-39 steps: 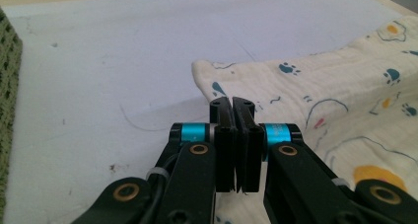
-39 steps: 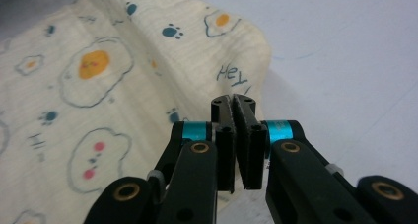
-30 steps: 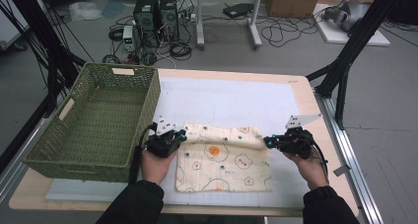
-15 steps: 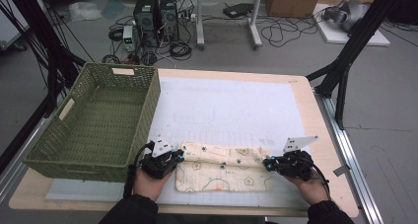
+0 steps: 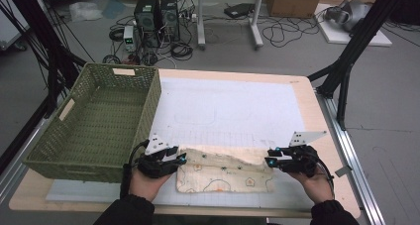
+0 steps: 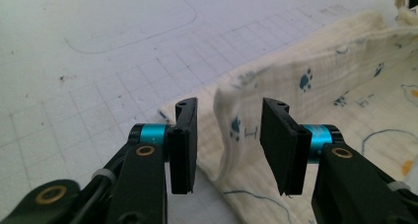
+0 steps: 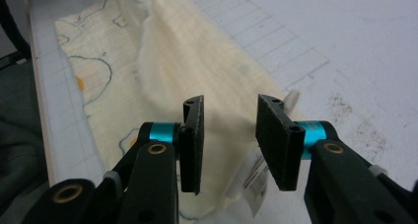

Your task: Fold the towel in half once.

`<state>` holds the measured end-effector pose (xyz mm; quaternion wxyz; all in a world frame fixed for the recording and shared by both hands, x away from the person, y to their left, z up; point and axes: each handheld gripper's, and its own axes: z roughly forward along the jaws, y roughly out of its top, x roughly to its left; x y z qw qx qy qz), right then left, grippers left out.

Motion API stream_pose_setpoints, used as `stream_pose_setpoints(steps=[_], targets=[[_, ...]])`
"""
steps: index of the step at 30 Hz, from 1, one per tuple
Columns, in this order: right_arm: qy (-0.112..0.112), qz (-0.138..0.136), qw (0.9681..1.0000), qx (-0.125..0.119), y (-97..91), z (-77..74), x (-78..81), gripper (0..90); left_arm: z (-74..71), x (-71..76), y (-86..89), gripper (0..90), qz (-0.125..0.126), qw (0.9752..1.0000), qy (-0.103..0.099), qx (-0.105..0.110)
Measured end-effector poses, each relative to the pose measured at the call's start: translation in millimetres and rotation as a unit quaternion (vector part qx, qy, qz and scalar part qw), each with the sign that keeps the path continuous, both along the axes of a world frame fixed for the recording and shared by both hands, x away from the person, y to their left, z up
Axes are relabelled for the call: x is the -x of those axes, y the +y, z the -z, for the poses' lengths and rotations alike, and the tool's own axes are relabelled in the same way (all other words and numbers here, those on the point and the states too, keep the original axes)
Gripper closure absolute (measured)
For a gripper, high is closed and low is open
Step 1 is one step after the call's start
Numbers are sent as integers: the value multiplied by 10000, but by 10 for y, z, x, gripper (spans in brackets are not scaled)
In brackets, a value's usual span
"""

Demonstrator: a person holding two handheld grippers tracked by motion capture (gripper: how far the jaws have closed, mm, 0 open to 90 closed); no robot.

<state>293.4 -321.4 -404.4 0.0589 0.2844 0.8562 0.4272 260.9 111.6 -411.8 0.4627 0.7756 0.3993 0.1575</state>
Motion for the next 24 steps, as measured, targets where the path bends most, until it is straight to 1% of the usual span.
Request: stream_pose_setpoints(steps=[2,5,8,9,11,14,19,22,24], targets=[[-2,-12,10000,-24,15,-15,-12,625,-19,10,17,578,11,10000,-13,34],[-58,-11,10000,-47,18,-57,-8,625,-30,3,39,578,16,10000,6,23],[-82,-57,10000,-2,27,-84,0,623,-17,2,35,579,34,10000,22,11],[-50,-60,10000,13,31,-86,8,619,-15,4,32,579,51,10000,25,-5],[-61,-69,10000,19,27,-72,10,619,-3,7,17,579,74,10000,38,-30],[44,-111,9999,21,21,-17,24,619,25,18,-10,592,141,9998,81,-93],[177,-369,9989,232,54,166,118,624,83,59,-74,626,336,9990,126,-269],[249,-518,9980,276,68,250,187,625,121,99,-104,637,462,9980,152,-403],[277,-623,9972,299,81,279,228,631,145,137,-119,641,552,9973,159,-452]])
